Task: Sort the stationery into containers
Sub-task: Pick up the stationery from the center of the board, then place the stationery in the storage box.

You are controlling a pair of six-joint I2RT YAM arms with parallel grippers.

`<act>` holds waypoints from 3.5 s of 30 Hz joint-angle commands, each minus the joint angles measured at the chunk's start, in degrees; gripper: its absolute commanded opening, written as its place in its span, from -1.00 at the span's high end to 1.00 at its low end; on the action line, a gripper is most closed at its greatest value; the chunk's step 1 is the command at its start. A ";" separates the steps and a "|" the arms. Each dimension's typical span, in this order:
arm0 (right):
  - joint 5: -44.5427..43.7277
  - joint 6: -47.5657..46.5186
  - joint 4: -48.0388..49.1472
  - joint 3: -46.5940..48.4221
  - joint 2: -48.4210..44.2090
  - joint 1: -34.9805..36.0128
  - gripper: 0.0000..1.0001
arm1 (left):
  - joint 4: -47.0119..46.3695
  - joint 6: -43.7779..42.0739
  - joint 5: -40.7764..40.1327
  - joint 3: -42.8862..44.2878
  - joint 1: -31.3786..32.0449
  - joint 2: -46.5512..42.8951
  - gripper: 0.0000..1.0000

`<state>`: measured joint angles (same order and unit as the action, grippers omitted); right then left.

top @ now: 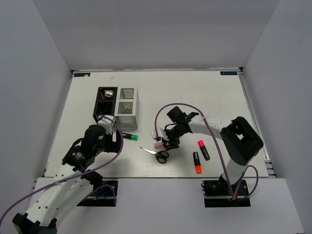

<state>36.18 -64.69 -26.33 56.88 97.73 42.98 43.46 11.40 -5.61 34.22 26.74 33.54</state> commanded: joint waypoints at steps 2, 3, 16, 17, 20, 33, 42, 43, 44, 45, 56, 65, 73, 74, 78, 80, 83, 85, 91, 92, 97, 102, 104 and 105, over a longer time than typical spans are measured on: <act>-2.34 0.78 4.53 2.62 1.49 1.22 -0.13 | 0.31 0.20 -0.55 0.15 -0.11 -0.49 -0.95; -2.96 0.96 5.66 2.71 1.50 1.23 -0.13 | 0.39 0.20 -0.55 0.24 -0.29 -0.58 -0.95; -5.42 1.67 3.04 4.38 6.50 2.02 -0.10 | 0.31 0.20 -0.19 0.24 -0.20 -1.19 -0.95; -6.29 1.58 2.86 4.20 7.11 1.93 -0.10 | 0.22 0.20 -0.11 0.24 -0.29 -1.11 -0.95; -7.44 1.58 2.16 4.20 7.91 2.02 0.16 | 0.31 0.12 -0.19 0.15 -0.20 -1.37 -0.95; -10.86 4.98 -6.73 8.41 4.58 2.28 1.00 | 0.22 0.03 -0.55 0.24 -0.29 -1.99 -0.95; -20.88 10.37 -10.06 28.96 2.81 2.46 1.00 | 0.22 0.20 -0.99 0.06 -0.29 -2.34 -0.95; -22.11 10.20 -9.89 30.12 3.16 2.46 1.00 | 0.22 0.20 -0.99 0.15 -0.20 -2.16 -0.95; -23.43 10.02 -9.62 34.04 3.95 2.54 1.00 | 0.22 0.29 -0.99 -0.03 -0.29 -2.34 -0.95; -24.14 8.45 -9.62 35.30 4.74 2.46 1.00 | 0.22 0.29 -0.99 -0.03 -0.29 -2.16 -0.95; -31.70 -5.94 11.60 43.14 12.92 6.58 1.00 | 0.30 0.29 -1.51 0.06 -0.20 -1.81 -0.95; -32.84 -19.25 23.42 47.43 22.49 8.26 1.00 | 0.22 0.29 -1.95 -0.03 -0.29 -2.43 -0.95; -32.06 -18.72 24.75 50.00 26.11 8.08 1.00 | 0.04 0.03 -1.60 -0.03 -0.20 -3.13 -0.95; -31.71 -18.64 24.74 49.64 26.28 8.08 1.00 | 0.13 -0.06 -1.51 -0.03 -0.29 -3.13 -0.95; -31.53 -17.76 23.96 49.55 27.07 8.00 1.00 | 0.22 0.03 -1.42 -0.03 -0.29 -3.04 -0.95; -31.44 -17.32 23.78 49.64 27.33 8.08 1.00 | 0.04 -0.06 -1.42 -0.11 -0.20 -3.22 -0.95; -31.79 -17.49 24.13 50.25 28.13 7.99 1.00 | 0.05 0.03 -1.51 -0.20 -0.29 -3.22 -0.95; -33.18 -17.76 24.83 51.13 29.53 7.91 1.00 | 0.13 0.03 -1.69 -0.20 -0.20 -3.13 -0.95; -35.92 -17.58 23.34 58.52 34.10 7.73 1.00 | 0.22 0.03 -1.86 -0.12 -0.29 -3.22 -0.95; -35.92 -18.28 23.60 58.43 34.19 7.64 1.00 | 0.22 0.03 -1.86 -0.12 -0.29 -2.96 -0.95; -35.92 -18.90 24.13 55.89 33.40 7.56 0.82 | 0.13 0.11 -1.95 -0.20 -0.20 -3.04 -0.95; -35.39 -18.90 24.74 53.51 32.17 7.73 0.36 | 0.22 0.11 -1.86 -0.20 -0.29 -3.13 -0.95; -35.13 -18.90 25.27 52.29 31.30 7.73 0.22 | 0.22 0.03 -1.87 -0.12 -0.29 -3.13 -0.95; -35.48 -18.81 25.45 51.84 31.12 7.73 0.16 | 0.22 0.20 -1.86 -0.12 -0.29 -3.04 -0.95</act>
<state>0.56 -83.42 -1.91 110.52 131.81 50.43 43.48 11.42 -6.92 34.22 26.72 30.79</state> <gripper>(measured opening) 0.396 0.983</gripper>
